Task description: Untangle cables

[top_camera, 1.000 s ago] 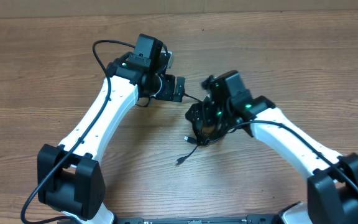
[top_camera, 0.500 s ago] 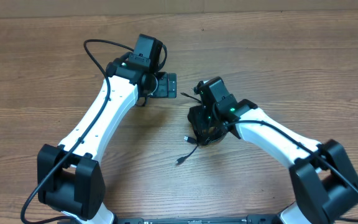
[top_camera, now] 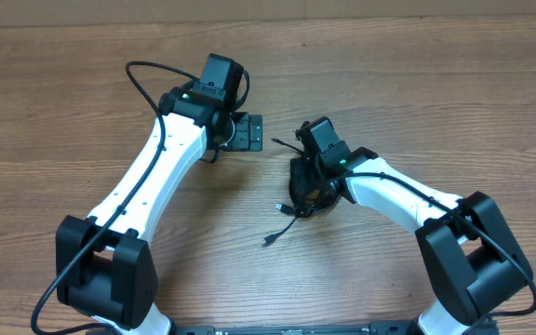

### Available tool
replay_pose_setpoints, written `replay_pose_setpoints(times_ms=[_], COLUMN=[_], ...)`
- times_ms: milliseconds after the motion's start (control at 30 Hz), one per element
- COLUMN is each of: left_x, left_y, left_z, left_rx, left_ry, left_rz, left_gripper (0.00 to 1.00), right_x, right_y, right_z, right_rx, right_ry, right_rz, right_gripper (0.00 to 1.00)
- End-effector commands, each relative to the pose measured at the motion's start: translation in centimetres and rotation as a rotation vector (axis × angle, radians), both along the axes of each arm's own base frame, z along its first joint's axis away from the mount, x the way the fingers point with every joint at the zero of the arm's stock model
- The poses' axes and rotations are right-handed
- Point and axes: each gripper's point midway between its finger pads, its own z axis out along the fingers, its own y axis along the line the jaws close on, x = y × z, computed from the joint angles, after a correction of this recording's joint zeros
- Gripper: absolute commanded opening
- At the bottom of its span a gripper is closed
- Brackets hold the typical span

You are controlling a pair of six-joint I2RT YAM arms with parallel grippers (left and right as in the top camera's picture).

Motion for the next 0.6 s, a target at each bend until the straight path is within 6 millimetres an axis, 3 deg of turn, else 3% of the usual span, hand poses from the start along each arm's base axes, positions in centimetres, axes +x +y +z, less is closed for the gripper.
replay_pose_setpoints(times_ms=[0,167,367,500,567], left_x=[0.4,0.2,0.1,0.1,0.1], left_y=[-0.1,-0.1,0.0,0.0,0.0], left_z=[1.3,1.3,1.2,1.2,1.2], left_rx=[-0.005,-0.003,0.0,0.0,0.0], left_ry=[-0.034,-0.029,-0.022,-0.022,-0.022], left_rz=[0.013,0.013,0.013,0.013,0.013], left_gripper=[1.0,1.0,1.0,1.0,1.0], right_x=[1.0,3.3,6.0,6.2,5.9], right_y=[0.6,1.3,0.8,0.8,0.5], right_z=[1.3,5.9,12.8,14.8,14.5], right_rx=[0.057,0.185,0.362,0.477,0.477], right_ry=[-0.015,-0.06,-0.151,-0.154,-0.132], right_rz=[-0.008,-0.006,0.003,0.047,0.045], right_gripper=[0.04,0.04,0.04,0.04,0.04])
